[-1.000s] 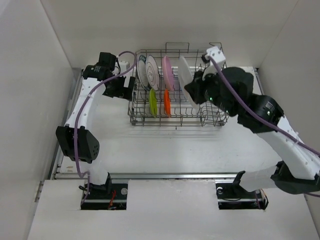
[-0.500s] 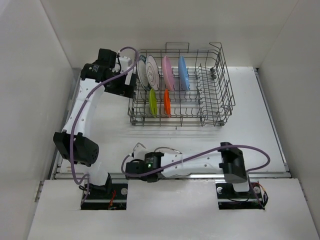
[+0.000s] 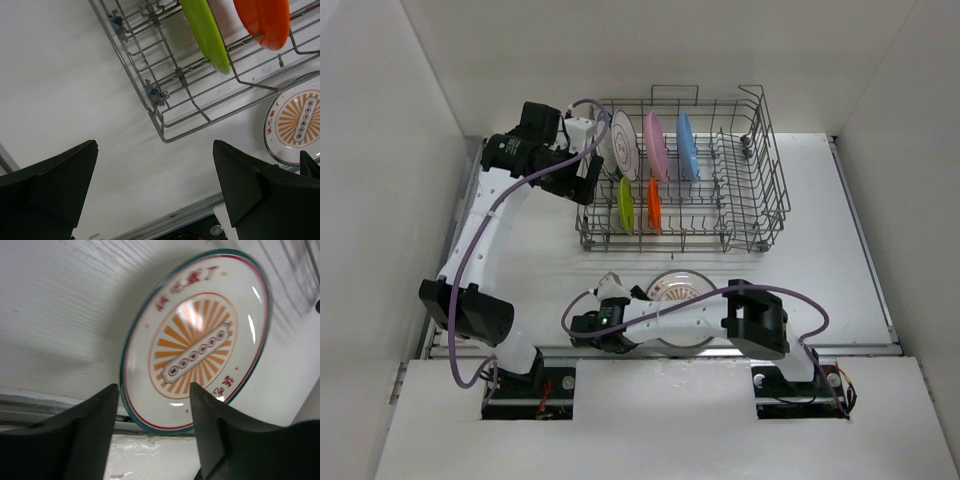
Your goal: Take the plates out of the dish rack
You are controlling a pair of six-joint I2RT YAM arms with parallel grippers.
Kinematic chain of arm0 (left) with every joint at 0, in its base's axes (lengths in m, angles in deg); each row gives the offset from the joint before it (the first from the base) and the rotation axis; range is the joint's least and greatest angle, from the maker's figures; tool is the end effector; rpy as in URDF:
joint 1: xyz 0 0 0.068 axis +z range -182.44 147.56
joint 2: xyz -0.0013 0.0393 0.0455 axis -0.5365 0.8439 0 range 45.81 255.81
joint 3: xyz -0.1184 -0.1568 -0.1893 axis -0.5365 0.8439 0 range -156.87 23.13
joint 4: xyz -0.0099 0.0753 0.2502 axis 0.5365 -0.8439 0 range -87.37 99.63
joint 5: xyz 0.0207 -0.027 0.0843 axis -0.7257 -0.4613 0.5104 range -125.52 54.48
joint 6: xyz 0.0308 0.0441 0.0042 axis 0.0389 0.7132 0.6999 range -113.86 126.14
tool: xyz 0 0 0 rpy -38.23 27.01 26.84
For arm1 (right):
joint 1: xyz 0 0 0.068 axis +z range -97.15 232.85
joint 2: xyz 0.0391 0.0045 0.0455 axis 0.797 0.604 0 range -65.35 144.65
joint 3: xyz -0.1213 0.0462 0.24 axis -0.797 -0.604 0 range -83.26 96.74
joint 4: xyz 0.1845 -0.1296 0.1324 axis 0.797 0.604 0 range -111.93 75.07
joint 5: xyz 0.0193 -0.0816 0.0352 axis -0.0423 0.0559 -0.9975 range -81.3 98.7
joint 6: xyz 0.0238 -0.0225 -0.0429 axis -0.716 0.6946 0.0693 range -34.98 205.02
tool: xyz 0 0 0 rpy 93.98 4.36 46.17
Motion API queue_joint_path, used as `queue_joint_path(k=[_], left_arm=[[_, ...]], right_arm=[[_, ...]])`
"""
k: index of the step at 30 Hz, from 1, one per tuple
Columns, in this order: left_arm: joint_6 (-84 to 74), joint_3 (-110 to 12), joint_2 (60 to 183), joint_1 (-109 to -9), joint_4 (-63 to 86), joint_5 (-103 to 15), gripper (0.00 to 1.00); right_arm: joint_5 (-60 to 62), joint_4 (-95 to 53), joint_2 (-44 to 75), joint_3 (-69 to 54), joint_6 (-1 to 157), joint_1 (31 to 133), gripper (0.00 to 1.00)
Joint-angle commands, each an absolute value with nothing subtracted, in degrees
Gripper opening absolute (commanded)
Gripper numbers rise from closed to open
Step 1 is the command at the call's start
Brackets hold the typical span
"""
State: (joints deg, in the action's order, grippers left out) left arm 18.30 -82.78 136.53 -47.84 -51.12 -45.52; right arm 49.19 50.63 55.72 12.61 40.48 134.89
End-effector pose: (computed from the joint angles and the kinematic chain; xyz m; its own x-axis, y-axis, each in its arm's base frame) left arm 0.3072 -0.0910 0.4217 -0.5932 0.3786 -0.7105 0.5152 0.8567 0.0264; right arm 0.0769 0.3829 0.1894 -0.6345 -0.6865 -0.3551 -0.4493 0.7014 -0.5533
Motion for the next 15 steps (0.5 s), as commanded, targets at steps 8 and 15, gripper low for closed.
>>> queue_joint_path(k=[8,15], left_arm=[[21.7,-91.29,144.66,-55.9,-52.86,-47.13,0.99],[16.7,-99.12,153.72,-64.43,-49.7,-28.79,0.98]], right_arm=[[47.37,44.35,39.34,13.68,40.37,134.85,0.88],[42.01,28.46,12.9,0.35,40.37,132.05,0.89]])
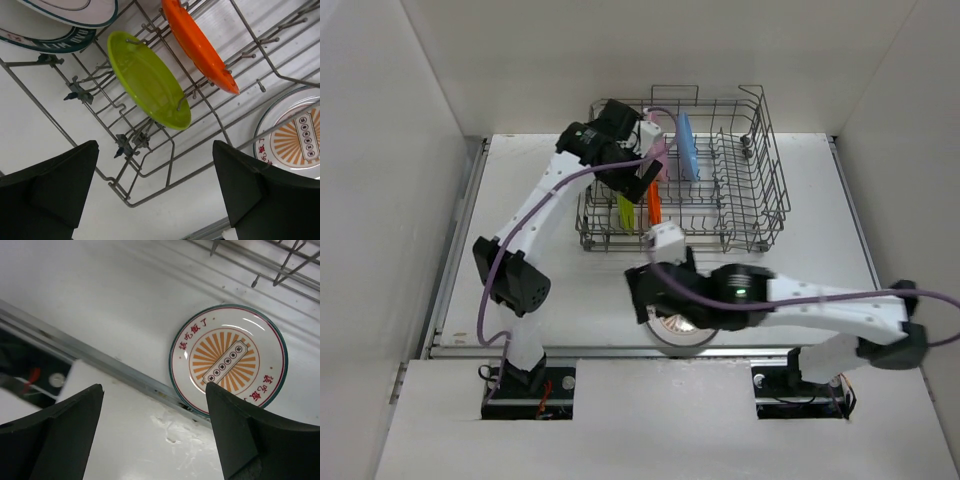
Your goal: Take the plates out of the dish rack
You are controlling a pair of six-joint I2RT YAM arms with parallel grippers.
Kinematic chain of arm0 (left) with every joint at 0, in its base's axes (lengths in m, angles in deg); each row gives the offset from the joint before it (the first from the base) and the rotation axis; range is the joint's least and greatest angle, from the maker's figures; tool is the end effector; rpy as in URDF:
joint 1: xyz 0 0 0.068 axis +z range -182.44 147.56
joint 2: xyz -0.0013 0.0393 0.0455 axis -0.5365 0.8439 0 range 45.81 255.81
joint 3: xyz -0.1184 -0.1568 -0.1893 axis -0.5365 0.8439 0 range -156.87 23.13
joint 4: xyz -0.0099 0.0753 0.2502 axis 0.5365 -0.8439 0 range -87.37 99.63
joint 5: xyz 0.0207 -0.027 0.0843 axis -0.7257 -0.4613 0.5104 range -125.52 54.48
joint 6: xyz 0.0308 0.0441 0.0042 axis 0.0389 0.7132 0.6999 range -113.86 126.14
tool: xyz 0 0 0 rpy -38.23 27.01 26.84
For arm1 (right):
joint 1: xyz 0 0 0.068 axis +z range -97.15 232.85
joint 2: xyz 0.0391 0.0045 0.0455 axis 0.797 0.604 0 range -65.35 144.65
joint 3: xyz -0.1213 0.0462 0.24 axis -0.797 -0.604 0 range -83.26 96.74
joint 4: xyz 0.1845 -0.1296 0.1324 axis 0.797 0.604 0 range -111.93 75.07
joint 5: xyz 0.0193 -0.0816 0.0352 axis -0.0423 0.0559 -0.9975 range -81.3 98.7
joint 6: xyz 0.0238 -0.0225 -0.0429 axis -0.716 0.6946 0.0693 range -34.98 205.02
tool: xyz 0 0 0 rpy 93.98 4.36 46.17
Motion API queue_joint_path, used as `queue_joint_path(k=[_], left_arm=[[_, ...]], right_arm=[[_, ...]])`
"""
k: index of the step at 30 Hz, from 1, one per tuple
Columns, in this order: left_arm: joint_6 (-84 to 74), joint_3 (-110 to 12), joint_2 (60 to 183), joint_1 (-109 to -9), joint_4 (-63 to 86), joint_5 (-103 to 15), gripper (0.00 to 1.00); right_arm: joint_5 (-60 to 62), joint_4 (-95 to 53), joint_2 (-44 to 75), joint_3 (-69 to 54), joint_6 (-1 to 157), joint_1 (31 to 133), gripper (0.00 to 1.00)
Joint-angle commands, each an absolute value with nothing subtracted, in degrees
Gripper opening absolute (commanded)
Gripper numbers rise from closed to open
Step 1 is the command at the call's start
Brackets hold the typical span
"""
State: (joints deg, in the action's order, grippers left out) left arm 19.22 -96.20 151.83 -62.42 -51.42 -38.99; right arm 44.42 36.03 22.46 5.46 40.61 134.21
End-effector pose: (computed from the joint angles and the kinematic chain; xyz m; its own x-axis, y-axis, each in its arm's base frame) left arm 0.3377 -0.1972 0.4009 -0.5036 0.5513 -0.6651 0.6652 0.7387 0.1086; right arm 0.0671 0.3034 0.3548 -0.6183 -0.2876 -0.7315 -0.4512 0.8919 0.0306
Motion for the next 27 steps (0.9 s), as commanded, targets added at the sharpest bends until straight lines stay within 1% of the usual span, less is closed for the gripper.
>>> queue_joint_path(k=[1,2,3,6,7,8,10,11,15,18,20,21,22,23,24,26,27], left_arm=[[15.9,-100.95,155.04,-64.44,-50.48,-26.32,0.94],[15.29,-102.1,156.36,-64.44,-51.27,-26.29,0.88],[14.76,-102.98,158.72,-64.44,-52.06,-26.29,0.85],[13.62,-104.57,161.2,-64.44,-53.47,-29.27,0.77],[13.61,-104.57,161.9,-64.44,-53.47,-30.24,0.77],[13.09,-103.36,161.91,-64.44,-51.65,-30.86,0.75],[12.04,-102.21,162.43,-64.44,-50.4,-29.65,0.7],[10.46,-102.2,162.44,-64.44,-50.4,-27.02,0.67],[8.61,-100.36,162.97,-64.44,-49.78,-20.43,0.67],[8.6,-99.56,163.84,-64.44,-49.17,-21.01,0.67],[9.13,-99.56,165.07,-64.44,-50.48,-21.63,0.6],[9.13,-99.56,166.38,-64.44,-50.48,-22.16,0.54],[9.13,-99.04,167.0,-64.44,-51.01,-22.16,0.48],[9.13,-99.04,167.53,-64.44,-51.53,-22.16,0.33],[9.13,-99.04,168.23,-64.44,-51.54,-22.16,0.27],[8.42,-99.04,168.24,-64.44,-51.54,-22.69,0.18],[6.94,-98.43,167.72,-64.44,-50.93,-22.69,0.07]], right_arm=[[41.4,25.82,10.0,-2.03,40.37,130.99,0.89],[41.39,25.8,7.36,-5.97,39.32,128.72,0.89],[41.91,25.8,2.89,-7.49,38.27,127.57,0.89],[42.45,25.8,-4.76,-11.97,35.1,123.96,0.89],[42.97,25.8,-6.45,-13.12,34.49,123.34,0.89],[42.97,25.19,-8.12,-14.26,34.48,122.81,0.89],[42.97,25.18,-11.99,-17.6,32.91,121.58,0.89],[42.97,25.18,-12.96,-18.65,31.85,121.58,0.89],[42.45,25.18,-14.55,-21.56,29.39,121.05,0.89],[42.45,25.8,-13.07,-21.56,28.86,120.53,0.89],[42.97,25.8,-11.58,-20.96,28.86,120.0,0.89],[42.97,25.8,-11.04,-20.95,28.86,119.99,0.89],[42.97,25.8,-11.04,-20.95,28.86,119.99,0.89],[42.97,25.8,-10.26,-20.95,28.86,119.99,0.89],[42.97,25.8,-9.46,-20.43,28.86,119.99,0.89],[42.97,25.8,-8.93,-20.42,29.38,119.47,0.89],[42.97,25.8,-8.41,-20.42,29.38,119.47,0.89]])
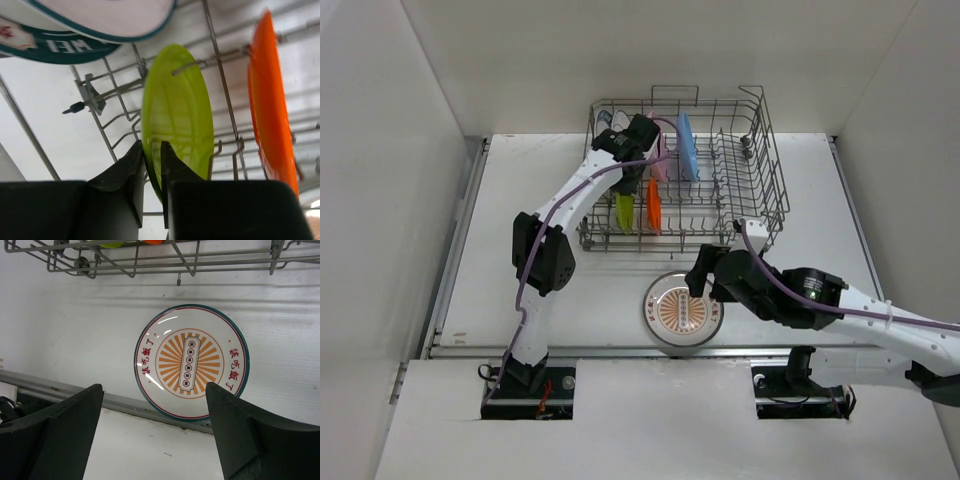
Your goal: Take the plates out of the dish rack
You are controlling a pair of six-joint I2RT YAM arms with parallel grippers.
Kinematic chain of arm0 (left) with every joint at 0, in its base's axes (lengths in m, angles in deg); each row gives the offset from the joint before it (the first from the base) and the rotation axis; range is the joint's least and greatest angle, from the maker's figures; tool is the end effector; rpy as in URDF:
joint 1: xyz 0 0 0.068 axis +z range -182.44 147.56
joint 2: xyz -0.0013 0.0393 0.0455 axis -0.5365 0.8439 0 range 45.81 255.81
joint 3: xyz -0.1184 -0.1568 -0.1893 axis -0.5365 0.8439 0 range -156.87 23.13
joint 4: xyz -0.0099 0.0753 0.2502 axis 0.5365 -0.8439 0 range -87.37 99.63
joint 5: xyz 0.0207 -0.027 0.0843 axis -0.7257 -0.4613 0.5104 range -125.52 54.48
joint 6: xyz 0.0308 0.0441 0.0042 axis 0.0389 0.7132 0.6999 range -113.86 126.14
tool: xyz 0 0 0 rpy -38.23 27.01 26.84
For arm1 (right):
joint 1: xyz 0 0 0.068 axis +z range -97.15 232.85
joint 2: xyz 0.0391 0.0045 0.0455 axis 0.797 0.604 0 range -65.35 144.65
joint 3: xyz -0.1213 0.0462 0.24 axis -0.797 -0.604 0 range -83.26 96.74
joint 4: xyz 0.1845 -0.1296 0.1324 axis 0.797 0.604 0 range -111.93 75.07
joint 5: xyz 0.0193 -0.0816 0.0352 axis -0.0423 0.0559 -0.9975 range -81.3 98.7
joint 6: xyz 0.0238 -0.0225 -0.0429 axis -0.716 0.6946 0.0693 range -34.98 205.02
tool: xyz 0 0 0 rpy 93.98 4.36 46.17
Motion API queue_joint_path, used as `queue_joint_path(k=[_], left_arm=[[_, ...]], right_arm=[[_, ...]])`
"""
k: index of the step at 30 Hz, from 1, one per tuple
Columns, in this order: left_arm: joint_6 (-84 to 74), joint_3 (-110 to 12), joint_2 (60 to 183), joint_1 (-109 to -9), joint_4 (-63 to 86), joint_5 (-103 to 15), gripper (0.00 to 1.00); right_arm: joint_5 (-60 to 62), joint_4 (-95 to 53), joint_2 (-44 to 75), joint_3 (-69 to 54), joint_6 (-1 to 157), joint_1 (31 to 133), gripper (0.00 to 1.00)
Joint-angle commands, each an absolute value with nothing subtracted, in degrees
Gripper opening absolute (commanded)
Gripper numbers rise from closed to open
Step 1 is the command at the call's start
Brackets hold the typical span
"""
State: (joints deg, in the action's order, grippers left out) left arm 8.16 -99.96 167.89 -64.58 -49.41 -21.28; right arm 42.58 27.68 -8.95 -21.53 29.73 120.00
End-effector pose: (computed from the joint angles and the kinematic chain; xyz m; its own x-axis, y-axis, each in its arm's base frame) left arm 0.3955 -0.2380 0.3094 -0.7036 0.4824 -0.5217 0.4304 0.8736 0.2273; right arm 0.0908 0.1642 0.3435 -0.6558 0.2010 -0.7277 -0.1246 0.9219 0.3669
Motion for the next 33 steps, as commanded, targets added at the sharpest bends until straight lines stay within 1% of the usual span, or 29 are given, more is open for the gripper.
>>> queue_joint_path(k=[1,4,8,9,12,19,22,24,25,26,29,30,32,33], left_arm=[[6.41,-98.42,166.93,-64.44,-50.32,-21.91,0.01],[4.3,-98.42,165.44,-64.44,-49.08,-19.79,0.0],[2.28,-103.33,164.2,-64.44,-47.94,-18.3,0.0],[1.49,-106.3,164.2,-64.44,-48.46,-17.6,0.0],[1.48,-108.87,161.04,-64.44,-48.46,-17.59,0.0],[2.01,-104.93,152.6,-64.44,-43.89,-18.3,0.0],[2.01,-105.54,150.32,-63.57,-44.68,-18.3,0.0],[2.01,-107.47,148.56,-61.9,-46.87,-20.3,0.0],[2.01,-107.47,146.03,-60.93,-47.66,-21.71,0.0],[2.7,-106.95,144.44,-58.66,-48.54,-25.99,0.0],[6.56,-103.62,138.3,-54.78,-53.63,-36.8,0.0],[12.23,-100.56,136.88,-52.33,-58.17,-45.45,0.0],[21.47,-96.16,132.32,-49.95,-63.9,-55.77,0.0],[27.61,-89.96,130.55,-48.46,-67.41,-65.13,0.0]], right_arm=[[42.97,25.19,-8.4,-20.94,29.38,119.47,0.89],[44.55,25.18,-8.4,-20.95,29.38,119.47,0.89],[46.48,25.18,-7.87,-20.34,29.38,118.42,0.89],[46.49,25.18,-7.87,-20.33,29.38,118.41,0.89],[46.49,25.18,-7.35,-19.1,30.78,117.36,0.89],[45.26,25.71,-0.94,-14.01,35.87,115.69,0.89],[44.21,25.71,2.49,-10.06,37.81,115.17,0.89],[43.68,25.01,4.59,-6.91,39.22,113.86,0.89],[42.81,25.01,5.39,-5.67,39.92,113.32,0.89],[42.19,24.22,6.01,-4.53,41.32,112.53,0.89],[37.1,21.59,9.52,-0.3,44.31,108.41,0.85],[35.26,20.27,10.66,0.75,45.02,107.18,0.83],[29.64,19.04,14.87,3.65,46.51,103.48,0.82],[27.7,18.51,16.37,4.62,48.09,102.34,0.8]])
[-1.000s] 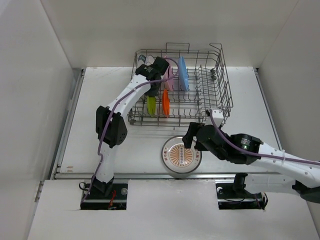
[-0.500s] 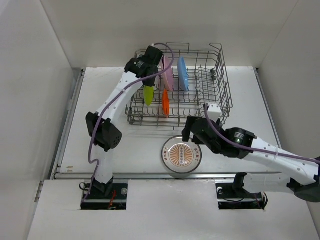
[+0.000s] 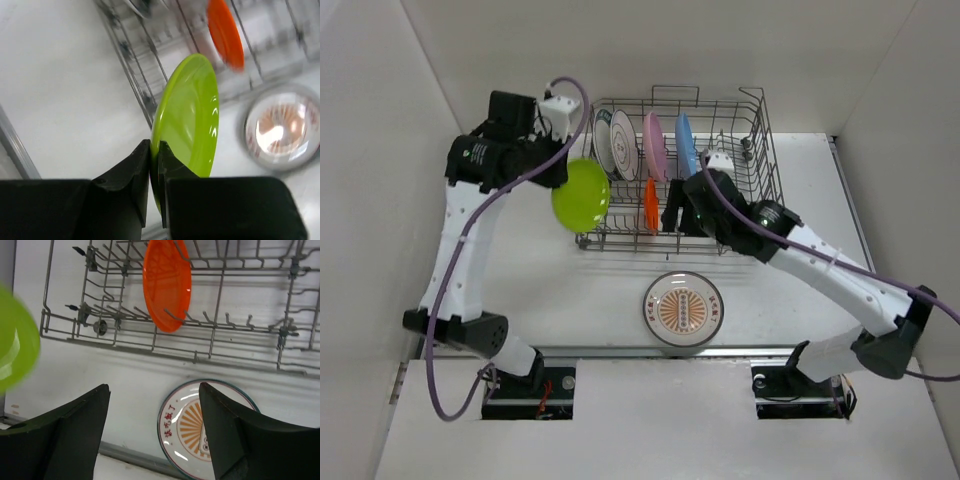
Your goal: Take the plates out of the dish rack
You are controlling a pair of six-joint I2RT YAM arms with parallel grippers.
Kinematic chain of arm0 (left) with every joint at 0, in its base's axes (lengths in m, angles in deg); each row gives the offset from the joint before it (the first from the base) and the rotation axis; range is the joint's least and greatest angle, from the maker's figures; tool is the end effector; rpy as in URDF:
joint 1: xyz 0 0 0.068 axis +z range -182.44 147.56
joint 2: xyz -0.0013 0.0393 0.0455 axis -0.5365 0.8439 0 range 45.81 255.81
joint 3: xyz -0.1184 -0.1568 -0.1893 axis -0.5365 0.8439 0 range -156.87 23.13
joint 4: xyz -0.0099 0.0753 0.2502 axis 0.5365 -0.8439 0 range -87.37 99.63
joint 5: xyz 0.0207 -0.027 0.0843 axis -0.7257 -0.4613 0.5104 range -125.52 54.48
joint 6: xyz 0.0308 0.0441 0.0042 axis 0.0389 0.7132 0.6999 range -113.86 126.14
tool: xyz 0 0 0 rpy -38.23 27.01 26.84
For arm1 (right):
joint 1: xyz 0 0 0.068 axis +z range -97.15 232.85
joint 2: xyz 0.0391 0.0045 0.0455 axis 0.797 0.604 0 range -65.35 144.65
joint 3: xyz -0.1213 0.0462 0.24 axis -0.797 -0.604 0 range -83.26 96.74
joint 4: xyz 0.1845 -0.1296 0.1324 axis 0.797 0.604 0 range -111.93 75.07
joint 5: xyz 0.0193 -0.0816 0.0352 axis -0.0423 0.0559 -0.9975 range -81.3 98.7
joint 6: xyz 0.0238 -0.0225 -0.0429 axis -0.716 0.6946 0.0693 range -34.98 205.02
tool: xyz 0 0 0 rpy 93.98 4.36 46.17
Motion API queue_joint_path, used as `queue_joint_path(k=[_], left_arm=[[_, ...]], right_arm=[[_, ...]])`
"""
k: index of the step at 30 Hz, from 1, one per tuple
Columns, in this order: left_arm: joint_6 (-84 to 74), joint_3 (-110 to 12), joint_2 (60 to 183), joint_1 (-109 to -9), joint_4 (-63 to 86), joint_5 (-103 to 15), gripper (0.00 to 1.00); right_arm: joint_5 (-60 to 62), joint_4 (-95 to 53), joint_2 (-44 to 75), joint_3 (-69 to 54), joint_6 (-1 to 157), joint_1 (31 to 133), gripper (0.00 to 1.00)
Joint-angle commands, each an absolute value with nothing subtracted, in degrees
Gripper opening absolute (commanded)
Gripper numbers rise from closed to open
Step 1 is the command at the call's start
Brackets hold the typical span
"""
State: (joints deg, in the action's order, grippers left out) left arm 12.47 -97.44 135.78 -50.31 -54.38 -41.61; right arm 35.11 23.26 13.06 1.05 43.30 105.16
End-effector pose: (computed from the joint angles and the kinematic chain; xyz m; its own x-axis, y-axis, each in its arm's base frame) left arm 0.2763 -0.0930 0.4936 -0.4780 0.2693 -0.8361 0.4447 0.8950 0.0341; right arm 0.1878 0.2171 0.3899 -0.6205 0.1716 -0.7652 -0.1143 0.9455 0.3048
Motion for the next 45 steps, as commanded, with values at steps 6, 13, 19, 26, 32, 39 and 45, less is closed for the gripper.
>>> queue_joint_path(k=[6,13,19,26,32,39,45], left_arm=[[43.32,-59.52,118.25,-48.44,-64.92,-64.1,0.0],[39.46,-40.34,117.0,-47.91,-50.24,-61.28,0.0],[37.43,-32.07,121.48,-47.91,-38.54,-55.91,0.0],[34.8,-30.13,127.54,-47.91,-31.59,-50.73,0.28],[32.59,-30.13,127.72,-47.91,-29.65,-48.71,0.39],[32.59,-32.49,121.93,-47.91,-34.47,-47.47,0.44],[32.59,-38.21,112.72,-47.91,-41.34,-52.04,0.46]], right_arm=[[17.31,15.95,29.9,14.1,52.76,97.94,0.68],[23.98,19.38,42.91,24.57,53.82,97.41,0.62],[31.36,21.75,49.51,30.11,53.82,97.41,0.5],[31.37,21.83,51.28,30.12,55.05,97.41,0.05],[36.1,22.46,47.33,30.12,58.38,97.41,0.0],[43.49,20.08,39.77,34.86,67.08,101.27,0.0],[47.1,18.06,35.38,35.3,78.58,108.47,0.0]])
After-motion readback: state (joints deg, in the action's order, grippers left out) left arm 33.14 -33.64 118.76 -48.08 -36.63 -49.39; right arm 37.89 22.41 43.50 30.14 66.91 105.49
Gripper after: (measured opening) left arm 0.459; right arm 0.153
